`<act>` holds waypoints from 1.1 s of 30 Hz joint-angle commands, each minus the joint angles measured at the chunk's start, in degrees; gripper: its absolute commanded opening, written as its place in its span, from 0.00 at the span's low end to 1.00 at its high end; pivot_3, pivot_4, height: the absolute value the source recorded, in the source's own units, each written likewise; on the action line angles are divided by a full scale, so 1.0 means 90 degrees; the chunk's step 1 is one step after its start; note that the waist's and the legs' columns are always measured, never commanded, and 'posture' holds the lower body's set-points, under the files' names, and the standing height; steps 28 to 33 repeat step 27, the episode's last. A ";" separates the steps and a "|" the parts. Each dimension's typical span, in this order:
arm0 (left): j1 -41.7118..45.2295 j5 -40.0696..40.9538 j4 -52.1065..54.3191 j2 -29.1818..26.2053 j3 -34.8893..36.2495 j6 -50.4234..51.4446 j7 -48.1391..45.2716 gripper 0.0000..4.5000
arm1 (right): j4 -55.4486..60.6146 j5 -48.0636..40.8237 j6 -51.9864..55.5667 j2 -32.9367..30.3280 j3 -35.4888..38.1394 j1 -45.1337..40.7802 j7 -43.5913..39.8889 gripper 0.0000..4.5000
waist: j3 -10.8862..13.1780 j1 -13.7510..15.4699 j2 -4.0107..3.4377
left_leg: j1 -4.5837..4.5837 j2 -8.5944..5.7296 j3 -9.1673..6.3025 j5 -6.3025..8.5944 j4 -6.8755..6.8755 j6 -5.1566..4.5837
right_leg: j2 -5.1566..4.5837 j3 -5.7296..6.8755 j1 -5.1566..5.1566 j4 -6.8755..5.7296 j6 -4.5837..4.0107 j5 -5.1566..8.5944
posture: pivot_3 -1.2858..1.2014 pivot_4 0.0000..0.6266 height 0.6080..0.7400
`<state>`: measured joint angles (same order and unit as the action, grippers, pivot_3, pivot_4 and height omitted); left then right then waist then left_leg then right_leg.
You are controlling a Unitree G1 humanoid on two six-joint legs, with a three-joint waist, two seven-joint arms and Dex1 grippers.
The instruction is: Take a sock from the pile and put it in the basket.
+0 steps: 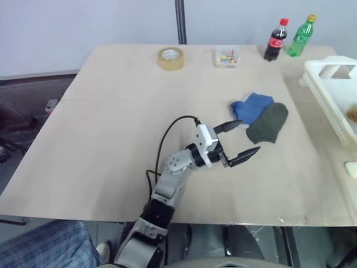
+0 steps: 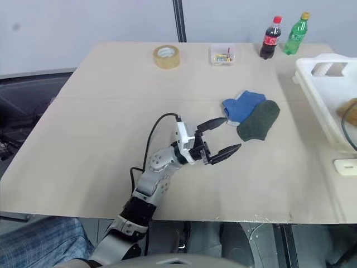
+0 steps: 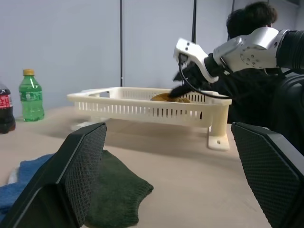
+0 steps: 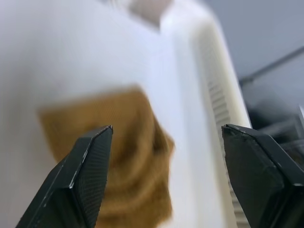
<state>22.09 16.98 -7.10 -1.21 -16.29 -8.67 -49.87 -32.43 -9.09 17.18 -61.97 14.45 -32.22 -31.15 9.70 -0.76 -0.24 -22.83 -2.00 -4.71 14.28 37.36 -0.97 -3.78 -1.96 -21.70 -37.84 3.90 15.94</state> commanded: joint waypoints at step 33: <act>-0.3608 0.0098 0.3642 -0.2589 0.1732 0.2212 0.1436 1.00 | 0.4856 -0.2451 -0.0367 0.1841 0.1138 0.5054 -0.3277 0.85 | 0.0004 0.0021 0.0001 | 0.0028 0.0023 0.0019 0.0005 0.0005 -0.0007 | 0.0010 -0.0035 0.0008 -0.0003 0.0008 -0.0005 | 0.52 0.24 0.99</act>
